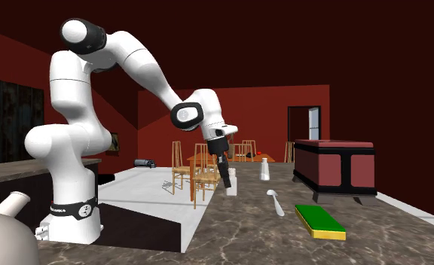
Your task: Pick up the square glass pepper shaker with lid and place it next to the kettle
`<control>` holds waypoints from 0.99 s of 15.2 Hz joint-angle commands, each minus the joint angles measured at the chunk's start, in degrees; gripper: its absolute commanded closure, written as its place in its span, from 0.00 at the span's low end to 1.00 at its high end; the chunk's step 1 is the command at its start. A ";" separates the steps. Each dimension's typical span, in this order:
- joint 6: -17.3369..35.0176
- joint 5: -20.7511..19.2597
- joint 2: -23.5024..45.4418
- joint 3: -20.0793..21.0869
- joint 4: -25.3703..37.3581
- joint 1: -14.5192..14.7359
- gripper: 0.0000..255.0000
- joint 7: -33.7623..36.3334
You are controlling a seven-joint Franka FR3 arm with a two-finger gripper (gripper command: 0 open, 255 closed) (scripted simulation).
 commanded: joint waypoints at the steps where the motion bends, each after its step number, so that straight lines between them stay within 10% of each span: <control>1: -1.83 0.70 -1.28 -0.17 0.56 0.12 1.00 -0.59; 15: -13.80 3.07 -8.52 -1.32 5.48 0.75 1.00 -2.42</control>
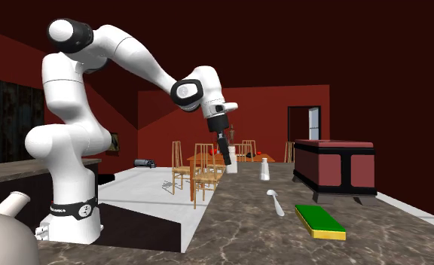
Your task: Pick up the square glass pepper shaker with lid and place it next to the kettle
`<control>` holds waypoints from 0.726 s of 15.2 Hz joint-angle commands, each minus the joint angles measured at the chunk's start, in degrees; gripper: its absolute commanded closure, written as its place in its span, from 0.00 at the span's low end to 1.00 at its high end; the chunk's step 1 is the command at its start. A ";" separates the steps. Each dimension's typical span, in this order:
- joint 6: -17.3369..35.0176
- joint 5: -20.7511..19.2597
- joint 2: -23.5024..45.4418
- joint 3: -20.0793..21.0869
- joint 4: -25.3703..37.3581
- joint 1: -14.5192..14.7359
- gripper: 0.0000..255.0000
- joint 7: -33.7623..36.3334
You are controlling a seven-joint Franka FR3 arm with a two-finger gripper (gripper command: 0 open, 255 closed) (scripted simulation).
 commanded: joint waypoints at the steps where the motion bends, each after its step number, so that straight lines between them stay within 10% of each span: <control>1: -1.78 0.18 -0.88 -0.16 0.89 0.05 1.00 -0.15; 11: -10.00 0.57 -4.06 -0.92 5.98 0.12 1.00 -0.56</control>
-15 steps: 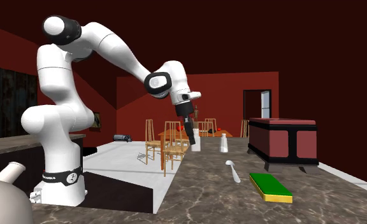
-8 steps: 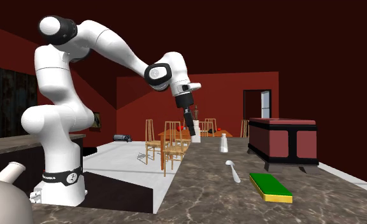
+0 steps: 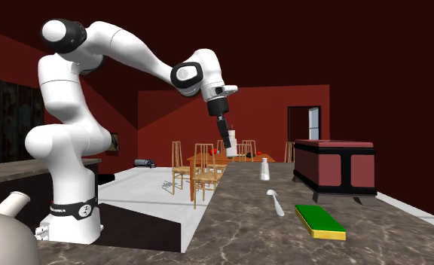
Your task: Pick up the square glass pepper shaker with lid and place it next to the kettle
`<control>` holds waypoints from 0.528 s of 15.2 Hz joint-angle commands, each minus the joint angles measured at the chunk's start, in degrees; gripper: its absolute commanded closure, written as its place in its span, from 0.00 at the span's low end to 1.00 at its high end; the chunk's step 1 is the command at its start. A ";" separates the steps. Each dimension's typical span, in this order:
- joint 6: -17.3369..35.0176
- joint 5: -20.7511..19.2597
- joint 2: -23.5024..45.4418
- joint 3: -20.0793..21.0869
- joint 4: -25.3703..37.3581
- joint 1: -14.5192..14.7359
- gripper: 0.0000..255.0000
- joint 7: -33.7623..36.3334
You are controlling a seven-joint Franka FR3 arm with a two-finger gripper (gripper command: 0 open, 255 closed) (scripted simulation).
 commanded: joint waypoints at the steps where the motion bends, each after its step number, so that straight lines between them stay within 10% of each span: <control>1: -1.54 0.02 -0.40 -0.14 1.12 -0.02 1.00 -0.06; 8: -7.11 0.00 -1.67 -0.59 5.43 -0.09 1.00 -0.13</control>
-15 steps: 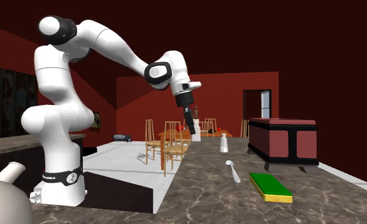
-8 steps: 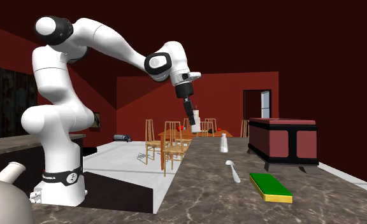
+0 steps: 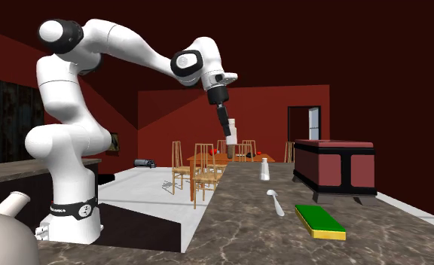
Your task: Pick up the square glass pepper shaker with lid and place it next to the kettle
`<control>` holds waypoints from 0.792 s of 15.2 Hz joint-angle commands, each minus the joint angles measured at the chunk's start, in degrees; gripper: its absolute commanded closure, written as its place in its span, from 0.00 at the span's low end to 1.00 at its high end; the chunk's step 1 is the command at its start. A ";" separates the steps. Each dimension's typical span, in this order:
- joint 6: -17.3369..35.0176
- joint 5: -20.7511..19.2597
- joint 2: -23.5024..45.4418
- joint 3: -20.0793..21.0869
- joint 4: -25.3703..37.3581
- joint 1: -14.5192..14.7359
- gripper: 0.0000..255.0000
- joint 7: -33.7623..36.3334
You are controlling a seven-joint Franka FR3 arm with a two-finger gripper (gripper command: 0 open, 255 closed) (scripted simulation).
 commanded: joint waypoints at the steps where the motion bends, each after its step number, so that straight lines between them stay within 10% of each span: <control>1: -1.61 -0.05 -0.17 -0.18 1.41 -0.07 1.00 -0.10; 12: -8.60 0.30 -3.38 -2.71 5.05 -0.73 1.00 -2.89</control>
